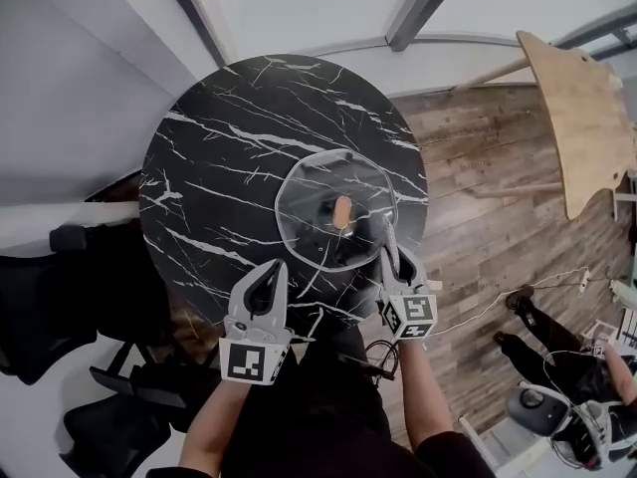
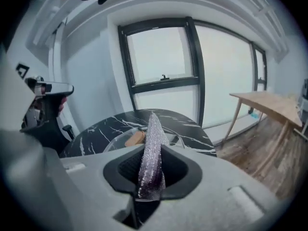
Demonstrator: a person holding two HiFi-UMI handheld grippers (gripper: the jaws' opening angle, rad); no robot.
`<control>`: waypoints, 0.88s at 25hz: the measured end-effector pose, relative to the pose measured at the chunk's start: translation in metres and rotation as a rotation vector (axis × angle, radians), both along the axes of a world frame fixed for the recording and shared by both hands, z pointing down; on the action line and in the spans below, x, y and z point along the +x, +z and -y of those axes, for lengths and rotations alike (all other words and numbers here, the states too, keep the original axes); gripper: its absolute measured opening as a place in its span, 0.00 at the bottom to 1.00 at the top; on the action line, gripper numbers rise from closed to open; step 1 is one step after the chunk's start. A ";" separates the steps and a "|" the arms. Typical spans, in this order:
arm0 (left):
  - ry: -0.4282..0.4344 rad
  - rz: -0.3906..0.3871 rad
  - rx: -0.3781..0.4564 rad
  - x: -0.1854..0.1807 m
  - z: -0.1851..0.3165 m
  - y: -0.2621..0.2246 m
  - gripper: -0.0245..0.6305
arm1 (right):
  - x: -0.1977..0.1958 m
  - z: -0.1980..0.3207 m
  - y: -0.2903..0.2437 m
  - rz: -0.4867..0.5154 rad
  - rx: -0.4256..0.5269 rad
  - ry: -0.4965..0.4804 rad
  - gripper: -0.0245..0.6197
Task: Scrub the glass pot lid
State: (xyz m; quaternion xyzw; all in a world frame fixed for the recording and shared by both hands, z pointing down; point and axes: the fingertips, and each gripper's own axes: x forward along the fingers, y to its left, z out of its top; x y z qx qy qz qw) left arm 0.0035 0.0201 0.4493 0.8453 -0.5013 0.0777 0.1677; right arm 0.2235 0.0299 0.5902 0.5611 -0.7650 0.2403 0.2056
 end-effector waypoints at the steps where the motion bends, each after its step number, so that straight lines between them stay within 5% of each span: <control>1: -0.002 0.005 -0.002 0.003 0.002 0.003 0.04 | 0.003 0.004 0.007 -0.034 -0.003 -0.009 0.15; 5: 0.006 0.015 -0.002 0.015 0.004 0.011 0.04 | 0.011 0.012 0.037 -0.092 -0.065 -0.011 0.15; 11: 0.011 0.023 -0.025 0.024 0.006 0.023 0.04 | 0.015 0.028 0.063 -0.037 -0.140 0.033 0.15; 22: -0.105 0.013 -0.031 0.013 0.014 0.018 0.04 | 0.008 0.075 0.066 -0.021 -0.188 -0.060 0.16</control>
